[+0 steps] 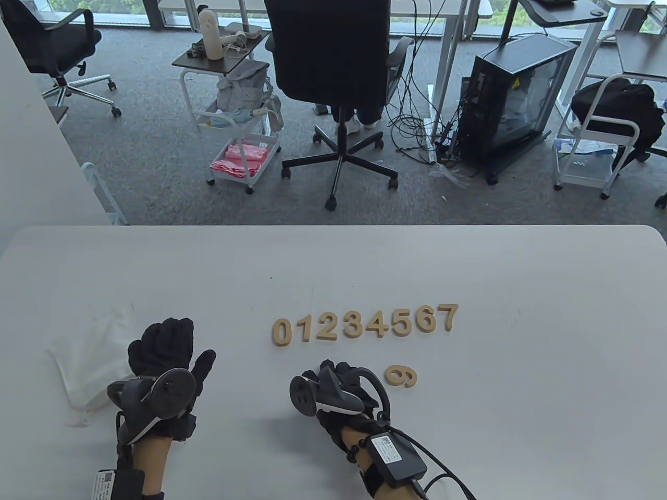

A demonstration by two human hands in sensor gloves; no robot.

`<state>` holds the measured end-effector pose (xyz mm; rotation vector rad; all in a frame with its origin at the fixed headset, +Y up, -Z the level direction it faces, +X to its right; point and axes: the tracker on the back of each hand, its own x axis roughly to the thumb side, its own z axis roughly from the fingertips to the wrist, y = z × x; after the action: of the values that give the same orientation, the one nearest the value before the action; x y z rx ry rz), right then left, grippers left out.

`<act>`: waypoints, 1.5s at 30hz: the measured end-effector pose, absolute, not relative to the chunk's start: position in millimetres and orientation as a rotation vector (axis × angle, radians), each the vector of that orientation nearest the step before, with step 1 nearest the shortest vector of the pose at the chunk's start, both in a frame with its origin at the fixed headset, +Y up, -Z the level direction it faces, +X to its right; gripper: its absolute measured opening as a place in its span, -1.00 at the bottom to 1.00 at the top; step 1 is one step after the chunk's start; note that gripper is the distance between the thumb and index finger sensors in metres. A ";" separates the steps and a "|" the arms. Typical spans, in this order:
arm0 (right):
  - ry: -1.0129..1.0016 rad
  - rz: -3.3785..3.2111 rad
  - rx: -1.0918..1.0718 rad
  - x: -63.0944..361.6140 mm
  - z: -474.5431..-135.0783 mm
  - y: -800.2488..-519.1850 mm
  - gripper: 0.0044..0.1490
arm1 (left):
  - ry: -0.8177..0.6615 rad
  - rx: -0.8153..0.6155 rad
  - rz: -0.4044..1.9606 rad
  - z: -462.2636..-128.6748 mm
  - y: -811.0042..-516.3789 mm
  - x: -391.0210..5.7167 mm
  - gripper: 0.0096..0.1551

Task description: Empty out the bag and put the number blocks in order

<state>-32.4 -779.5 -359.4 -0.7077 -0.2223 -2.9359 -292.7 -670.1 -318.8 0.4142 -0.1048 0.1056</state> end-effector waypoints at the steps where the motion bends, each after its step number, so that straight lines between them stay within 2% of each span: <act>1: -0.217 -2.935 -0.709 -32.6 -359.6 -779.7 -0.25 | -0.104 0.414 0.107 -318.8 -670.1 -292.9 -0.12; 6: -0.192 -2.984 -0.693 -28.5 -360.2 -776.7 -0.23 | -0.103 0.413 0.108 -318.7 -670.2 -293.3 -0.12; 15: -0.134 -3.140 -0.623 -10.1 -363.4 -751.4 -0.27 | -0.101 0.418 0.114 -318.7 -669.8 -294.6 -0.11; 27: -0.033 -3.379 -0.475 31.5 -366.2 -728.6 -0.39 | -0.103 0.430 0.123 -318.1 -669.3 -296.0 -0.12; 30: 0.046 -3.408 -0.416 44.6 -366.2 -719.9 -0.49 | -0.103 0.432 0.124 -318.2 -669.3 -296.1 -0.12; 35: 0.125 -3.462 -0.345 67.9 -363.2 -707.2 -0.53 | -0.104 0.430 0.118 -318.2 -669.4 -295.8 -0.11; 37: 0.188 -3.473 -0.333 78.0 -362.6 -700.8 -0.47 | -0.105 0.431 0.116 -318.3 -669.1 -295.7 -0.12; 40: 0.304 -3.484 -0.299 95.9 -363.5 -693.0 -0.26 | -0.108 0.433 0.112 -318.2 -668.9 -295.1 -0.12; 43: 0.404 -3.469 -0.254 116.7 -368.3 -688.2 -0.21 | -0.109 0.436 0.107 -318.4 -668.5 -294.9 -0.12; 45: 0.458 -3.429 -0.235 129.1 -371.8 -687.7 -0.27 | -0.107 0.437 0.105 -318.3 -668.6 -295.0 -0.12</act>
<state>129.1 -687.7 -371.8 -0.2350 0.4578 -3.4293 -295.0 -668.6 -318.3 0.4369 -0.1067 0.1052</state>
